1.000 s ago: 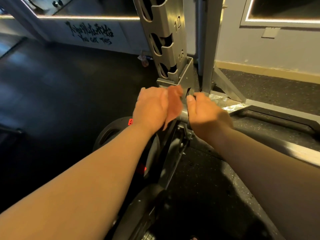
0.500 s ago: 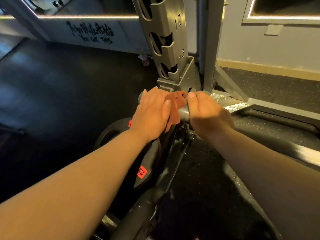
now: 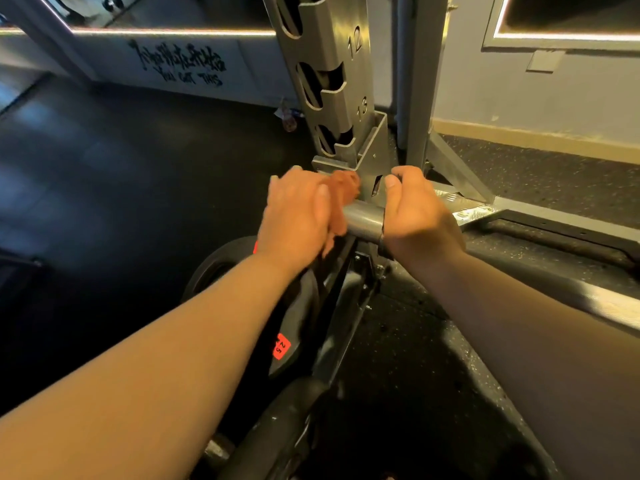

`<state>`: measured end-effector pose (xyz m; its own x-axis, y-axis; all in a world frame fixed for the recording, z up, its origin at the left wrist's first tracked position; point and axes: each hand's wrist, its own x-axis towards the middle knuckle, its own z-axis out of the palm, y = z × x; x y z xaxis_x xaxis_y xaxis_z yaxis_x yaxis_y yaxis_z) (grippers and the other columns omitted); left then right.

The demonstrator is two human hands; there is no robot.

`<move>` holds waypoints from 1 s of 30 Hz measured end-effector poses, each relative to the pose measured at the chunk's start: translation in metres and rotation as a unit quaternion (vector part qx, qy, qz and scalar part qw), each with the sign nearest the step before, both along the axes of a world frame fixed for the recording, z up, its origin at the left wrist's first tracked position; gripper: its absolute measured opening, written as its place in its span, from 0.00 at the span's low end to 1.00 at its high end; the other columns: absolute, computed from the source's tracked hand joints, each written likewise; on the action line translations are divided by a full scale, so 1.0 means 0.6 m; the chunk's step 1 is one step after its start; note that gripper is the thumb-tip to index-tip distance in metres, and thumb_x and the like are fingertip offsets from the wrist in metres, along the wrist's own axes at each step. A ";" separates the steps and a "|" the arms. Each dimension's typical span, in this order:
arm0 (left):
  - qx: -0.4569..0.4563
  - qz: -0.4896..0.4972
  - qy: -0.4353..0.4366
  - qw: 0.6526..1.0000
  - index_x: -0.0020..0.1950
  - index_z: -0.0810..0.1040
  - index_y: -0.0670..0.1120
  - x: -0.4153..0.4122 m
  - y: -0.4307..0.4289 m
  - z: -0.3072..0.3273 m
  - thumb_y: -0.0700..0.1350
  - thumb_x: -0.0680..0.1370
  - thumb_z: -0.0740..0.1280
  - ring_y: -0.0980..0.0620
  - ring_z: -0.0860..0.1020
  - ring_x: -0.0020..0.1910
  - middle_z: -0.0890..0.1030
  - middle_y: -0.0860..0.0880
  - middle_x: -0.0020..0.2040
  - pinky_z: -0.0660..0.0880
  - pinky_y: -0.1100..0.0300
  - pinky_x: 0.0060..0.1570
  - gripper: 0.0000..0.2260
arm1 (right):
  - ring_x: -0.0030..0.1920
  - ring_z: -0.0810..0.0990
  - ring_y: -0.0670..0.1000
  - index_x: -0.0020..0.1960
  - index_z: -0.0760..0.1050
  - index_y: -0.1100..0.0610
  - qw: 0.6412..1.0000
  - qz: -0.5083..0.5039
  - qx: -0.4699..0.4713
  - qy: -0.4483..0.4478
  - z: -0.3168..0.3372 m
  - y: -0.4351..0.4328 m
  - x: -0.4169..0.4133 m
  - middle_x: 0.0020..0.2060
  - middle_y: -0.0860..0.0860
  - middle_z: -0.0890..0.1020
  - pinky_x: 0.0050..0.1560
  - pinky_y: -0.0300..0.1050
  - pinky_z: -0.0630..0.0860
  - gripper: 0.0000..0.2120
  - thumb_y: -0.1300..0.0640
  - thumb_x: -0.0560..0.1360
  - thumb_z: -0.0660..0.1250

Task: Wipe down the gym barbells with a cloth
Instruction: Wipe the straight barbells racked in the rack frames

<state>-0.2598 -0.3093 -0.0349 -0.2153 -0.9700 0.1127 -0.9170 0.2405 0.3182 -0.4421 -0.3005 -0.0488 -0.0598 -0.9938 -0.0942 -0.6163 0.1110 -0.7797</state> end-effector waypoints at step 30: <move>-0.013 -0.059 0.014 0.998 0.71 0.70 0.48 -0.046 -0.010 -0.026 0.51 0.84 0.51 0.48 0.62 0.76 0.71 0.49 0.69 0.49 0.50 0.77 0.19 | 0.49 0.79 0.57 0.60 0.70 0.49 0.994 -0.032 -0.072 -0.079 -0.016 -0.041 -0.020 0.48 0.52 0.79 0.53 0.63 0.76 0.19 0.38 0.83 0.48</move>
<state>-0.2875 -0.3153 -0.0505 -0.3243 -0.9346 0.1461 -0.8724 0.3552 0.3358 -0.4541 -0.3248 -0.0586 -0.1191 -0.9922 0.0358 -0.4797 0.0259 -0.8771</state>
